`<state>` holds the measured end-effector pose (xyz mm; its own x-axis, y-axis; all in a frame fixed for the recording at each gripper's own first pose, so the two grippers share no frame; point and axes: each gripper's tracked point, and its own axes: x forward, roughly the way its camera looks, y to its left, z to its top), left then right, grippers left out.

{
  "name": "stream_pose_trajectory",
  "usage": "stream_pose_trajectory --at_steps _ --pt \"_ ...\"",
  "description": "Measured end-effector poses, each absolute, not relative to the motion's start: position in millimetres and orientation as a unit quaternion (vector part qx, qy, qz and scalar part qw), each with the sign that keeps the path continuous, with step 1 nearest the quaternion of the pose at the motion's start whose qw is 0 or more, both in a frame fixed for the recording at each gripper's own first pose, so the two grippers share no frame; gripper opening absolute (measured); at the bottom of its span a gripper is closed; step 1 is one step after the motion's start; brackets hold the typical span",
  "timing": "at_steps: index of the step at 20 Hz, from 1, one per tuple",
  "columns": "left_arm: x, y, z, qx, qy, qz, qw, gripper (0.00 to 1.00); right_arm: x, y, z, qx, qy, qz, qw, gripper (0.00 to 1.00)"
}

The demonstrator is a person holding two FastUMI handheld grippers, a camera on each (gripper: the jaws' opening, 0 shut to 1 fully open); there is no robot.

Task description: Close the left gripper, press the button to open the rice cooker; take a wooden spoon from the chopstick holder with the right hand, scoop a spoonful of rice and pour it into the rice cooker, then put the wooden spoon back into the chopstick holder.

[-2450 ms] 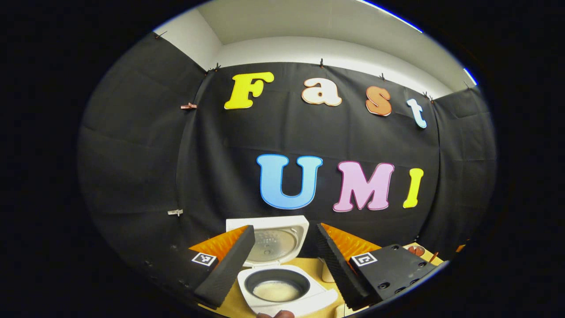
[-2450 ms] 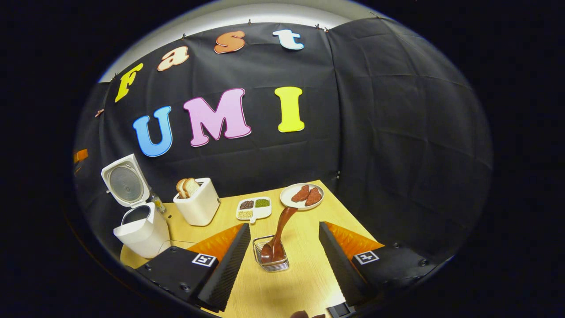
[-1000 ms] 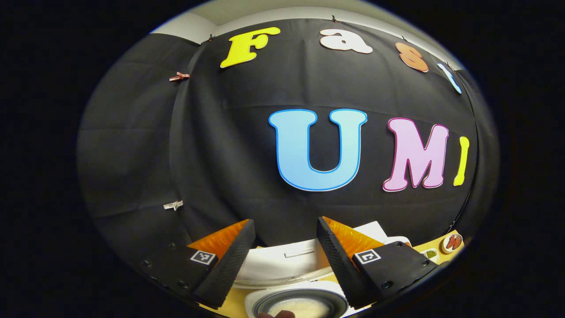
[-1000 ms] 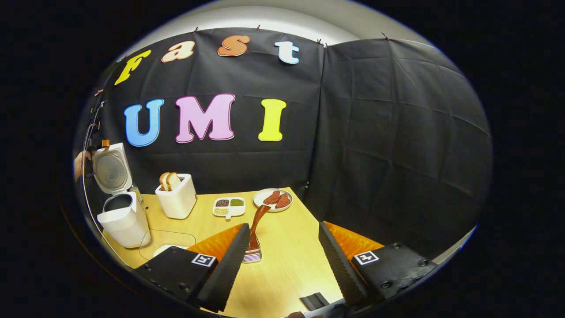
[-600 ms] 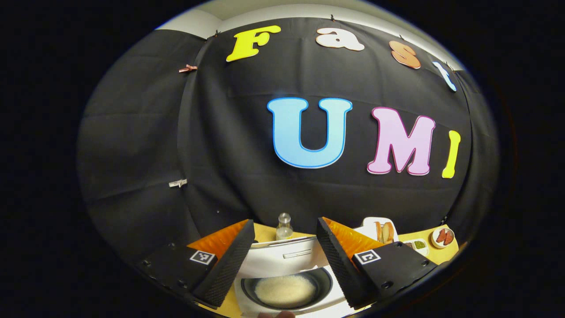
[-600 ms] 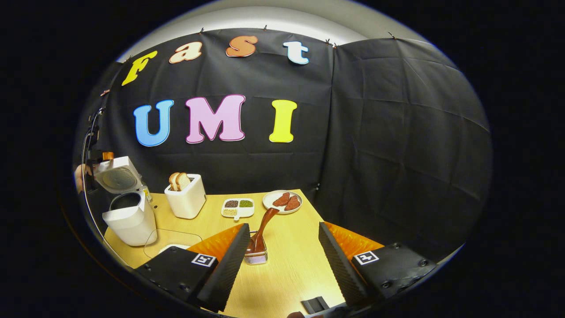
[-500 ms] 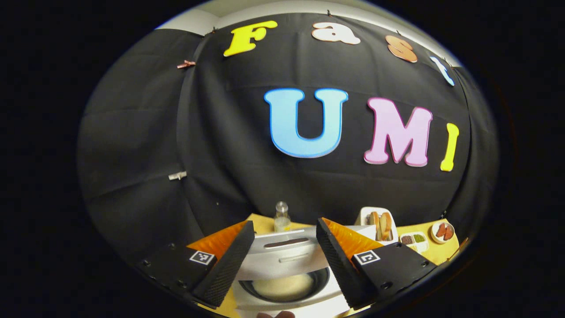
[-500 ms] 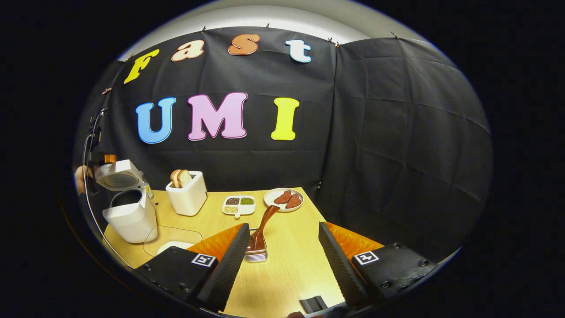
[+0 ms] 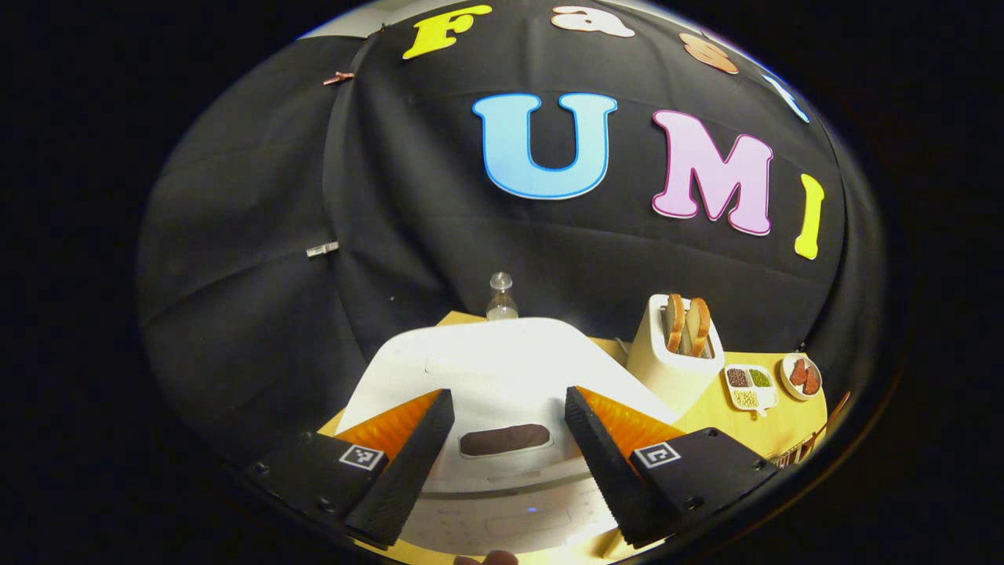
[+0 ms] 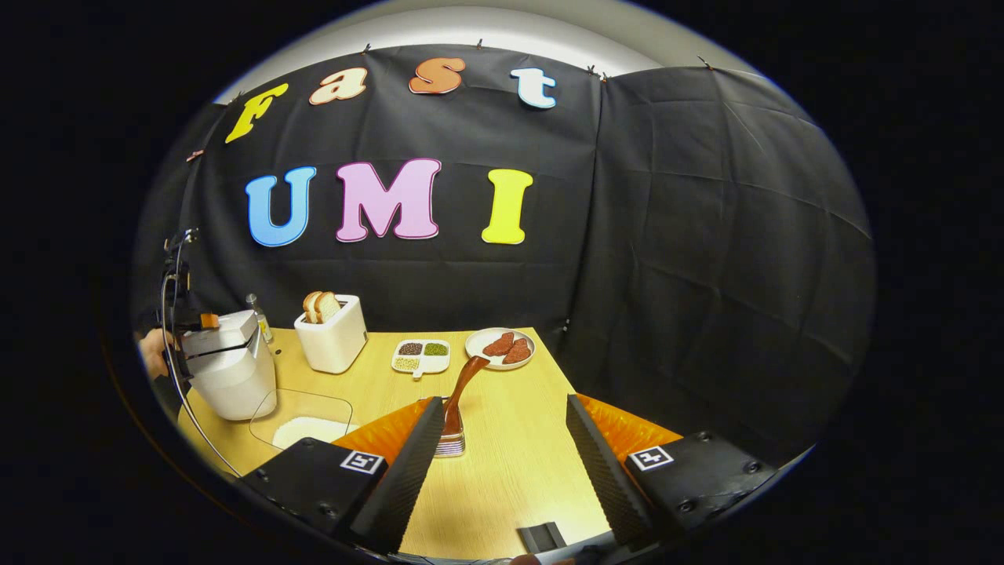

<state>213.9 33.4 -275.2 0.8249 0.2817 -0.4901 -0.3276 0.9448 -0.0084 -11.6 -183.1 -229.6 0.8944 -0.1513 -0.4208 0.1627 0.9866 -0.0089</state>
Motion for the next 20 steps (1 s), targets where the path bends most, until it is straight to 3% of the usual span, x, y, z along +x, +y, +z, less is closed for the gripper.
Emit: stream_pose_trajectory --at_steps 16,20 --pt "181.4 20.9 -300.7 -0.033 0.252 0.165 0.953 1.00 -14.0 -163.9 -246.9 0.030 0.227 -0.061 0.971 0.97" --pt "179.5 16.0 -299.8 -0.023 0.264 0.141 0.954 1.00 -18.4 -157.3 -247.6 0.031 0.226 -0.055 0.972 0.97"
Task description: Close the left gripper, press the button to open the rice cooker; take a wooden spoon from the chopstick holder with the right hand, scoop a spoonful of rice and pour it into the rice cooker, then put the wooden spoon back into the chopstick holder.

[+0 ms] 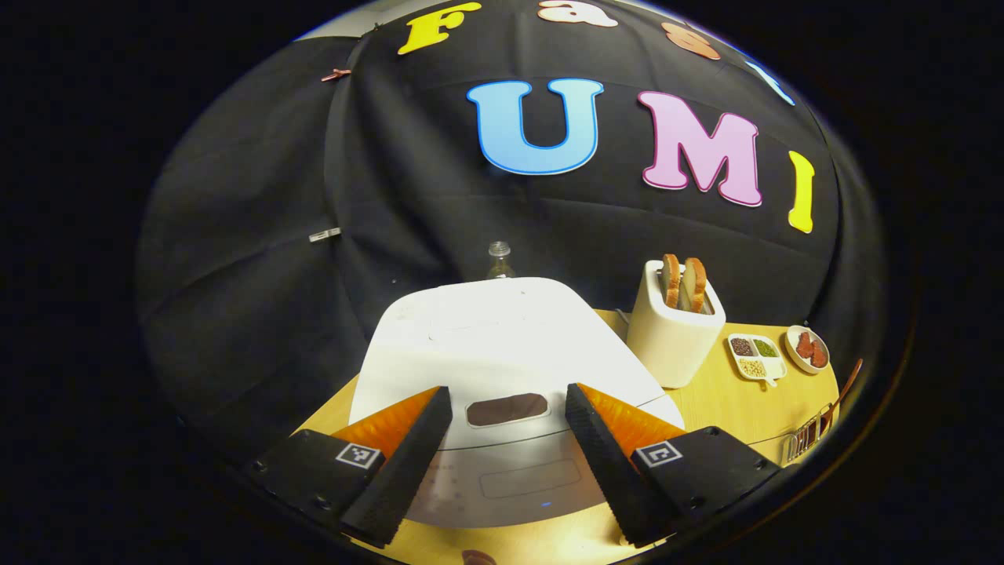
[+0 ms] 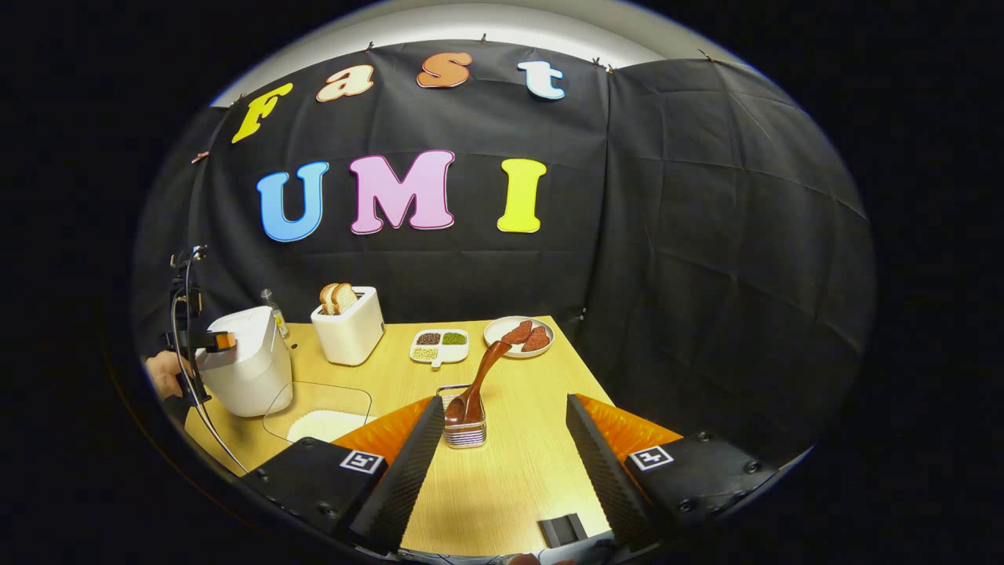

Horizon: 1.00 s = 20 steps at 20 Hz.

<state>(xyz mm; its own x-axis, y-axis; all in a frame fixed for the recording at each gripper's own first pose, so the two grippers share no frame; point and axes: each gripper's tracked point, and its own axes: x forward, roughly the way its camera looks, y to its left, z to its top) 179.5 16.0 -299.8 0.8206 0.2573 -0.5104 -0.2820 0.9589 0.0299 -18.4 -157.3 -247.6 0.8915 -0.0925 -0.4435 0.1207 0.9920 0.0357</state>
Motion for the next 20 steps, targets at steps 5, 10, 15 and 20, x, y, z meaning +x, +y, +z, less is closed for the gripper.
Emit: stream_pose_trajectory --at_steps 5,10,15,20 --pt "179.5 8.5 -284.0 -0.024 0.238 0.106 0.965 0.99 -21.6 -150.3 -239.0 0.029 0.213 -0.046 0.975 0.98" --pt "146.2 -2.3 -228.9 -0.034 0.184 0.060 0.981 0.99 -14.6 -145.9 -221.9 0.022 0.196 -0.024 0.980 0.97" --pt "99.7 -24.5 -169.9 -0.037 0.124 0.018 0.991 0.98 -2.4 -141.0 -193.1 0.040 0.162 -0.001 0.986 0.97" --pt "47.4 -39.3 -125.9 -0.037 0.087 -0.005 0.995 0.97 8.8 -135.3 -163.9 0.042 0.127 0.029 0.991 0.97"
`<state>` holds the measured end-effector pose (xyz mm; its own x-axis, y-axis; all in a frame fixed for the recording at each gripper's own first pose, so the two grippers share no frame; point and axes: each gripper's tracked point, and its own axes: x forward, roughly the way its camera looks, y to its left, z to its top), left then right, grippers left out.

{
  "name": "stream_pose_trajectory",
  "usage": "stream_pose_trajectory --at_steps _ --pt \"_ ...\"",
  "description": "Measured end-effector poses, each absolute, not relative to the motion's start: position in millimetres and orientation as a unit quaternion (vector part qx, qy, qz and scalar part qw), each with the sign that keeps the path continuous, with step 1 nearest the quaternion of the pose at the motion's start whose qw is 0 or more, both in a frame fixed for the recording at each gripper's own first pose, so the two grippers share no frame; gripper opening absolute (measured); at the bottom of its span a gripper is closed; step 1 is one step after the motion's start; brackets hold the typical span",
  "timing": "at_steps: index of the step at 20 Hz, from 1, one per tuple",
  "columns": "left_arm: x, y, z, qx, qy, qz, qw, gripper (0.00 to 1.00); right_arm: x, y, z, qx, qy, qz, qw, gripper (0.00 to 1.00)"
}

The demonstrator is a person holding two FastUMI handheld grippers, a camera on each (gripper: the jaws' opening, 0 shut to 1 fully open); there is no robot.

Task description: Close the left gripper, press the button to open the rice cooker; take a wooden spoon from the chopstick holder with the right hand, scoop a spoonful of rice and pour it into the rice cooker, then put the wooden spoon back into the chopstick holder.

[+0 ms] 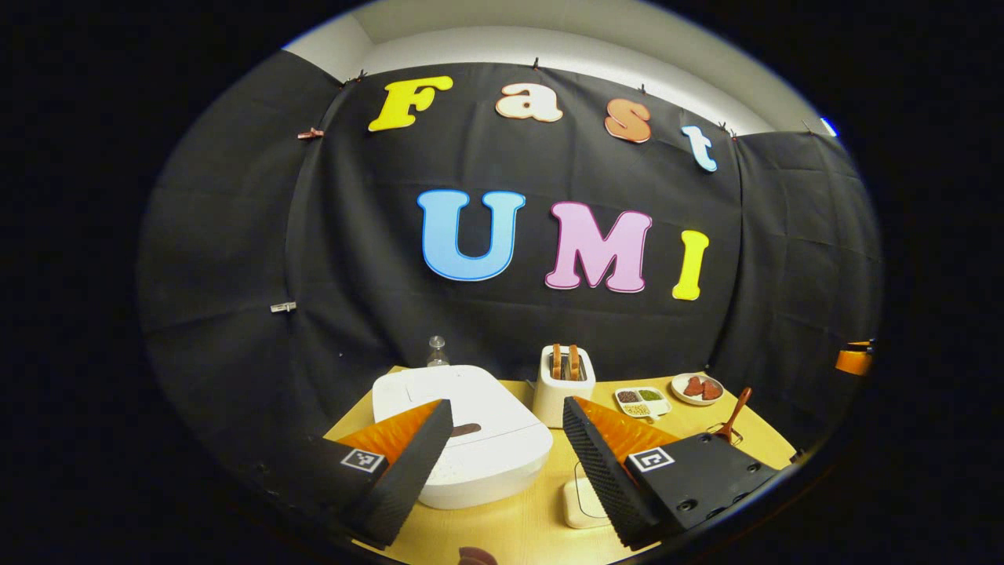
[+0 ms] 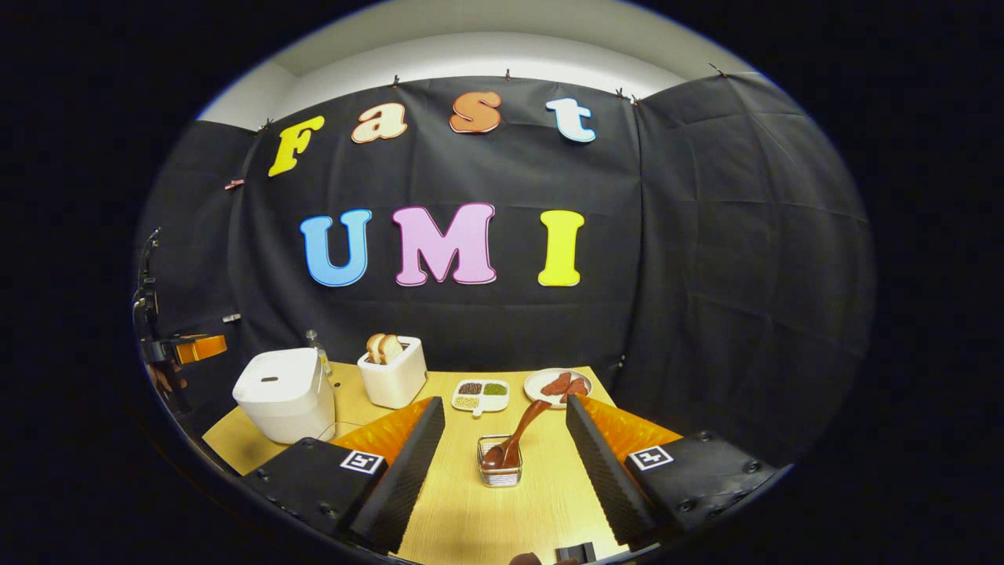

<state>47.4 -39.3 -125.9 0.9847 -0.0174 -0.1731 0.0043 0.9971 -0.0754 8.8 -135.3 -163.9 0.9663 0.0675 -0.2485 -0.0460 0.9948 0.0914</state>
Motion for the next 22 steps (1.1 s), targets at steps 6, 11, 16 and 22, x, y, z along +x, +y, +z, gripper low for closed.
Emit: stream_pose_trajectory --at_steps 6,11,16,22 --pt "-13.8 -59.0 -87.7 -0.030 0.050 -0.031 0.998 0.96 19.4 -130.1 -129.6 0.047 0.088 0.055 0.993 0.97" --pt "-48.1 -68.1 -56.8 -0.007 0.018 -0.049 0.999 0.96 22.2 -132.9 -116.1 0.035 0.060 0.060 0.996 0.97" --pt "-58.7 -67.7 -49.3 -0.016 0.015 -0.044 0.999 0.96 11.7 -125.7 -106.6 0.031 0.052 0.072 0.996 0.97" --pt "-65.0 -63.1 -41.8 -0.016 0.007 -0.048 0.999 0.96 4.2 -128.6 -100.4 0.003 0.043 0.066 0.997 0.97"
